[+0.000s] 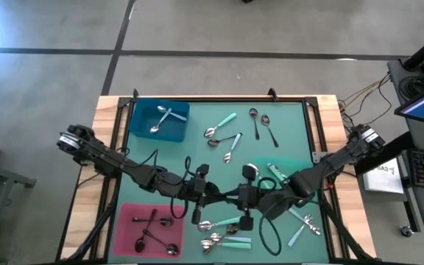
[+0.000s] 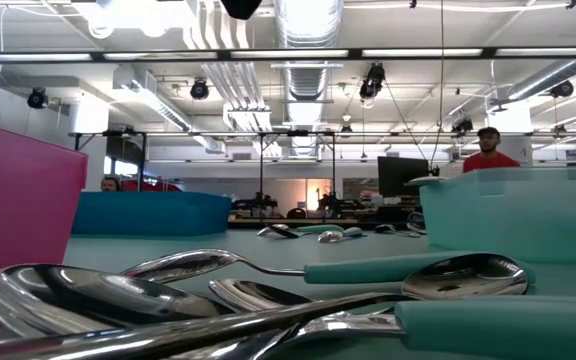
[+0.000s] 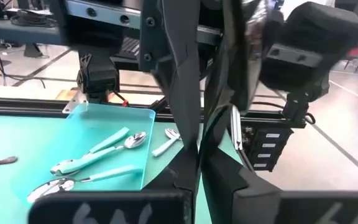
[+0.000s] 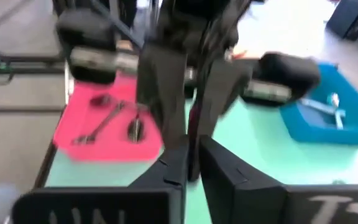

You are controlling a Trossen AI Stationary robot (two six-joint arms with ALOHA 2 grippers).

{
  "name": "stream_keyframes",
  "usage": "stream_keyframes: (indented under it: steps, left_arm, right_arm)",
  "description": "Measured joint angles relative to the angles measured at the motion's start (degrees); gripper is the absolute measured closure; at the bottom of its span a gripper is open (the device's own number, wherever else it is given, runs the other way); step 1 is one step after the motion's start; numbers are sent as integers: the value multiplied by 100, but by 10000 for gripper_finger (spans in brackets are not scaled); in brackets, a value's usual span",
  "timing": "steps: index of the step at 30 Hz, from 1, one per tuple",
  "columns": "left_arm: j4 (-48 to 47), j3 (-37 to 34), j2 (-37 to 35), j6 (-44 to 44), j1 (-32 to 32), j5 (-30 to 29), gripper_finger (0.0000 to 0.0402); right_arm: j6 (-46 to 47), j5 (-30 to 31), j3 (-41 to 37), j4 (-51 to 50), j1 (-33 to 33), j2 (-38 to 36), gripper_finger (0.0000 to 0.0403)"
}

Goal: Sort silverware by color (type)
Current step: Put the black spoon into the pink bin

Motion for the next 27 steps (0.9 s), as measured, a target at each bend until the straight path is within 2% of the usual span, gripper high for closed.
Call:
stream_keyframes:
  steps: [5, 8, 12, 20, 23, 27]
  left_arm:
    - [-475, 0, -133, -277, -9, 93, 401]
    - [-1068, 0, -295, -739, -49, 550, 401]
    - [-2320, 2, -520, -1713, -303, 1089, 401]
    - [-5363, 326, -938, -4046, -1506, 1346, 401]
    - [-6070, 377, -916, -4789, -1946, 1370, 401]
    - [-6503, 376, -817, -5436, -2280, 1574, 401]
  right_arm:
    - [956, -264, 496, -1591, 52, -85, 321]
    - [1649, -664, 678, -2432, 138, -85, 291]
    - [2637, -1401, 628, -2992, 290, -62, 267]
    - [4402, -2250, -51, -3318, 820, 54, 266]
    - [5055, -2519, -436, -3408, 988, 143, 275]
    - [5783, -3358, -882, -3474, 1150, 290, 285]
